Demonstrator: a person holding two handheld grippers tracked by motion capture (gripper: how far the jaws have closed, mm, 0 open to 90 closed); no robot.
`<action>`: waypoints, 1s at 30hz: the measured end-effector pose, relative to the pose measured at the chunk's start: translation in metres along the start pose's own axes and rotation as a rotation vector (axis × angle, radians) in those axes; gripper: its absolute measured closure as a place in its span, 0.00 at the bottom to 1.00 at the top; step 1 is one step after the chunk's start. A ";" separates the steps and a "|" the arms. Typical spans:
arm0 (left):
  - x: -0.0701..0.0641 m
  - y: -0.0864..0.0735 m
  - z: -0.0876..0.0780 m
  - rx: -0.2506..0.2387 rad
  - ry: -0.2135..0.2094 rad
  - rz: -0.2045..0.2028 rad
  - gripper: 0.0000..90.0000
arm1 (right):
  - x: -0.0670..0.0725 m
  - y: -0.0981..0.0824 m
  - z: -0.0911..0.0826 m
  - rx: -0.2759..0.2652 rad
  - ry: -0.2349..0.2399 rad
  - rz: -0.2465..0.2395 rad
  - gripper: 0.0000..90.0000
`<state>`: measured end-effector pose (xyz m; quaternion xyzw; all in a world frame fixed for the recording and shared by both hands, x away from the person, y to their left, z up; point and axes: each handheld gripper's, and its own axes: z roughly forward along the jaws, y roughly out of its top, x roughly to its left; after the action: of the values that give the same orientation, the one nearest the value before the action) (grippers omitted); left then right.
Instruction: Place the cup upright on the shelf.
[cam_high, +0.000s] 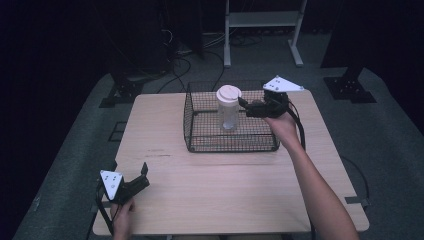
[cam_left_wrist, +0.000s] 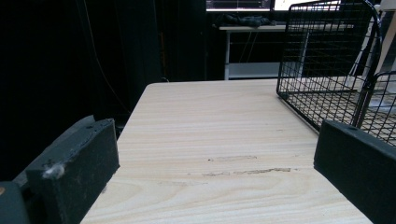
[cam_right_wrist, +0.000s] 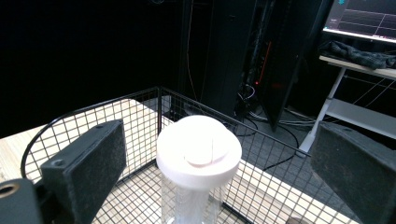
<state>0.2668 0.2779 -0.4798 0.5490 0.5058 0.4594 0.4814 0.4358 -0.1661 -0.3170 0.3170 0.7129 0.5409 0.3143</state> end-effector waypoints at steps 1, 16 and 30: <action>0.000 0.000 0.000 0.000 0.000 0.000 0.00 | 0.000 -0.002 -0.002 0.002 0.001 0.005 0.03; 0.000 0.000 0.000 0.001 0.000 0.004 0.00 | -0.004 -0.020 -0.025 0.025 -0.004 0.010 0.03; 0.000 0.000 0.000 0.001 -0.003 0.006 0.00 | -0.002 -0.033 -0.045 0.031 -0.007 -0.012 0.03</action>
<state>0.2668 0.2776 -0.4799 0.5514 0.5036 0.4599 0.4804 0.3981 -0.2002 -0.3388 0.3195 0.7219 0.5267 0.3151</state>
